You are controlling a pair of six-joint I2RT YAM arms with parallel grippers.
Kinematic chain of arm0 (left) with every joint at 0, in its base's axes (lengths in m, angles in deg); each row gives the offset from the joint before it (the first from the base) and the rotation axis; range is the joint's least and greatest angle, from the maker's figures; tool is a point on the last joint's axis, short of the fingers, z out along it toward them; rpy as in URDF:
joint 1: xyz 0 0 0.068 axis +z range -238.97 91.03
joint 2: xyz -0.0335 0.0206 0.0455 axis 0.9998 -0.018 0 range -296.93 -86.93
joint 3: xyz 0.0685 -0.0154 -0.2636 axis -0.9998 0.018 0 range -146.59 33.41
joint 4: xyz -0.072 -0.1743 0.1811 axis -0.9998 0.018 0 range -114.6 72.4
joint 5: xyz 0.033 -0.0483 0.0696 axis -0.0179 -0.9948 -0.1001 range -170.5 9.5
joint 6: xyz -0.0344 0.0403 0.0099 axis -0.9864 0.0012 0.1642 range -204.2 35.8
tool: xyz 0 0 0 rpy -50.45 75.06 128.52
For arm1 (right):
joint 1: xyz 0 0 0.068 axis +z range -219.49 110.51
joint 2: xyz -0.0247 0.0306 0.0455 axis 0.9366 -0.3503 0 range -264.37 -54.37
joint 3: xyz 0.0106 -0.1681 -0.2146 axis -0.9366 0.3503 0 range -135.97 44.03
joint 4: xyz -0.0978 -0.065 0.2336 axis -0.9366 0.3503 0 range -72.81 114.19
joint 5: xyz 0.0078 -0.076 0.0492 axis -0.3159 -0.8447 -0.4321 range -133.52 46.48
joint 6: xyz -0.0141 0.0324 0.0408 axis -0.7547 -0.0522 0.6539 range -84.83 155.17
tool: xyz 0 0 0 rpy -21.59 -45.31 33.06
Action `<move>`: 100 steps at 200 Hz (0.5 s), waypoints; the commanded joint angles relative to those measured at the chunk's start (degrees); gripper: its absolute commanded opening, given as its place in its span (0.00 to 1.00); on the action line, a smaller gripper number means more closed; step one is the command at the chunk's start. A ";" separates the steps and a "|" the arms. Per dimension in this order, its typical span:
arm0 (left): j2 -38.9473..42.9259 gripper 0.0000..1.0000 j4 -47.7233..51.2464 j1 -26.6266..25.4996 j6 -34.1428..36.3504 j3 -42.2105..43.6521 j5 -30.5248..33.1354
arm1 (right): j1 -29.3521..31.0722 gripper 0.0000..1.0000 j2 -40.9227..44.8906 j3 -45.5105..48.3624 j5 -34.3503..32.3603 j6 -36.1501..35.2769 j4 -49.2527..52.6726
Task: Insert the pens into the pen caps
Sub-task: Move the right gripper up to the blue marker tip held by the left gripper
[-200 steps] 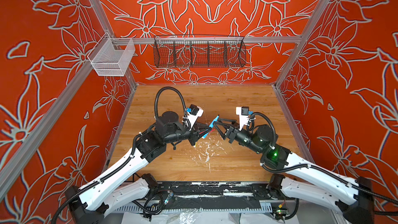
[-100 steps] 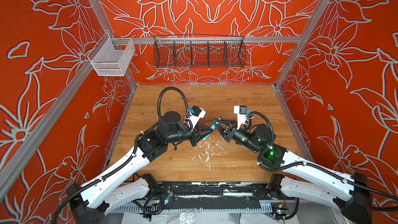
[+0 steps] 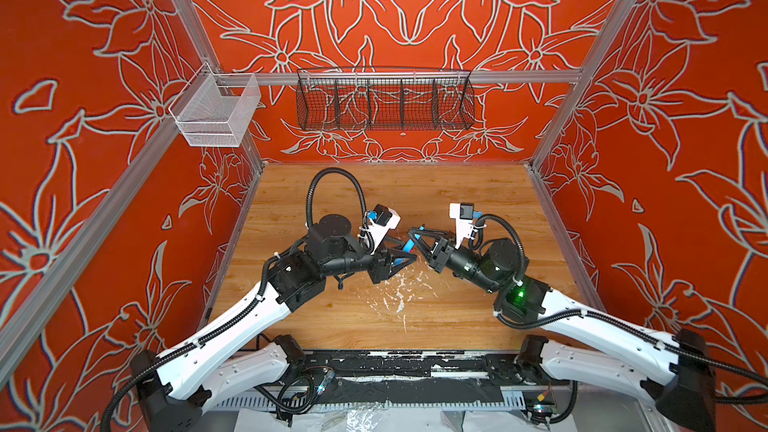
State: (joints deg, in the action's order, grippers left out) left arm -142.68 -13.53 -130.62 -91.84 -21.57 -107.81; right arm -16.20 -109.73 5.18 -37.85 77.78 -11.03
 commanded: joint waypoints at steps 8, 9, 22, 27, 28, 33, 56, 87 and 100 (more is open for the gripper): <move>-0.33 0.43 -0.74 -0.45 0.95 -1.80 -1.30 | 0.65 0.00 0.33 -1.48 0.59 0.50 -2.88; -0.33 0.43 -0.76 -0.45 0.96 -1.80 -1.32 | 0.66 0.00 0.38 -1.44 0.58 0.48 -2.93; -0.33 0.43 -0.89 -0.54 1.14 -1.87 -1.19 | 0.75 0.00 0.51 -1.36 0.40 0.46 -3.14; -0.33 0.43 -0.79 -0.54 1.14 -2.05 -1.08 | 0.80 0.00 0.57 -1.39 0.39 0.34 -3.23; -1.25 0.43 -0.74 -0.54 1.14 -2.05 -1.08 | 0.78 0.00 0.58 -1.40 0.39 0.35 -3.23; -2.28 0.43 -0.51 -0.54 1.14 -2.22 -1.12 | 0.76 0.00 0.59 -1.38 0.41 0.24 -3.32; -3.03 0.40 -0.43 -0.80 1.47 -2.59 -1.79 | 0.84 0.00 0.51 -1.16 -0.18 0.23 -3.71; -3.32 0.20 -0.08 -0.89 1.83 -2.85 -0.73 | 0.84 0.00 0.42 -0.97 -0.74 0.20 -3.93; -3.45 0.10 -0.17 -0.89 2.32 -2.72 -0.33 | 0.84 0.00 0.51 -0.77 -0.88 0.41 -4.28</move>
State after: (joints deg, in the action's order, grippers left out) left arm -146.20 -13.29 -131.05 -91.16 -22.86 -107.66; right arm -15.74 -109.73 5.18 -38.18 77.74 -12.69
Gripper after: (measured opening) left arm 0.164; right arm 0.171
